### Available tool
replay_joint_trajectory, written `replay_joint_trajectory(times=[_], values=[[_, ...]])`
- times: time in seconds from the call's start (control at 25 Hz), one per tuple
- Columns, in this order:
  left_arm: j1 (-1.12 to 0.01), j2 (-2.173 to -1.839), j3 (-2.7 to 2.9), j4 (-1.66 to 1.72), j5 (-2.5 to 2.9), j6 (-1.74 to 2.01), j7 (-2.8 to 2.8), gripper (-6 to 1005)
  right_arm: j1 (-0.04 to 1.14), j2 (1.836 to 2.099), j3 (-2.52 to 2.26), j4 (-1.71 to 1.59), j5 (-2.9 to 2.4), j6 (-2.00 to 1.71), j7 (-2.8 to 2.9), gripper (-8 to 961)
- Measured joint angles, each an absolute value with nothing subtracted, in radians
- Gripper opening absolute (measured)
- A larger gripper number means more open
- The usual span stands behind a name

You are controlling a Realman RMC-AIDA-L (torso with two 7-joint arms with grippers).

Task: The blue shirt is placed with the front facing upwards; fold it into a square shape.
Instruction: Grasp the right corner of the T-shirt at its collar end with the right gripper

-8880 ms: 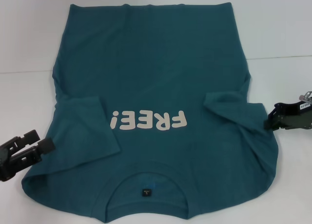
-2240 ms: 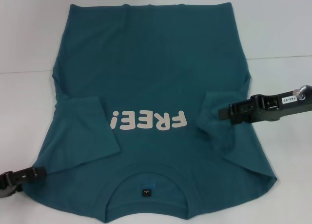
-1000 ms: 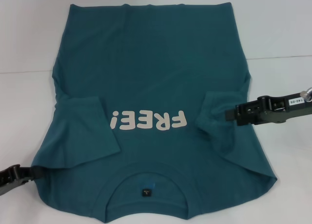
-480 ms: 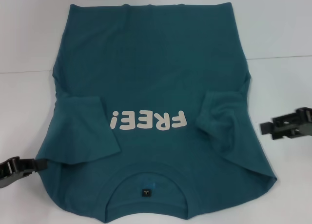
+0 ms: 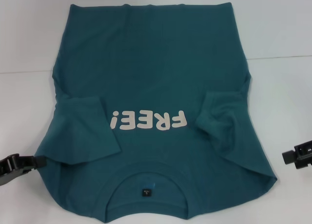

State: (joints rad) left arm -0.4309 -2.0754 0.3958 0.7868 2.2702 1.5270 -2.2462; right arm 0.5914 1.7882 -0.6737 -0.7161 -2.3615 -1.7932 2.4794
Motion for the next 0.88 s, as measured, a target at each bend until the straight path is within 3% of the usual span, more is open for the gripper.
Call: replay_joint_trajectory(times=[0.24,0.88], values=[[-0.428,-2.076,0.396,0.787,2.270,1.518,-2.247,22,0.593,1.793,-0.674,-0.709,-2.416,-1.772,2.517,502],[-0.423,-2.081,0.396,0.787,2.270,1.496,-2.247,25,0.593,1.846,-0.681,-0.635,-2.484,-1.605,2.589,490]])
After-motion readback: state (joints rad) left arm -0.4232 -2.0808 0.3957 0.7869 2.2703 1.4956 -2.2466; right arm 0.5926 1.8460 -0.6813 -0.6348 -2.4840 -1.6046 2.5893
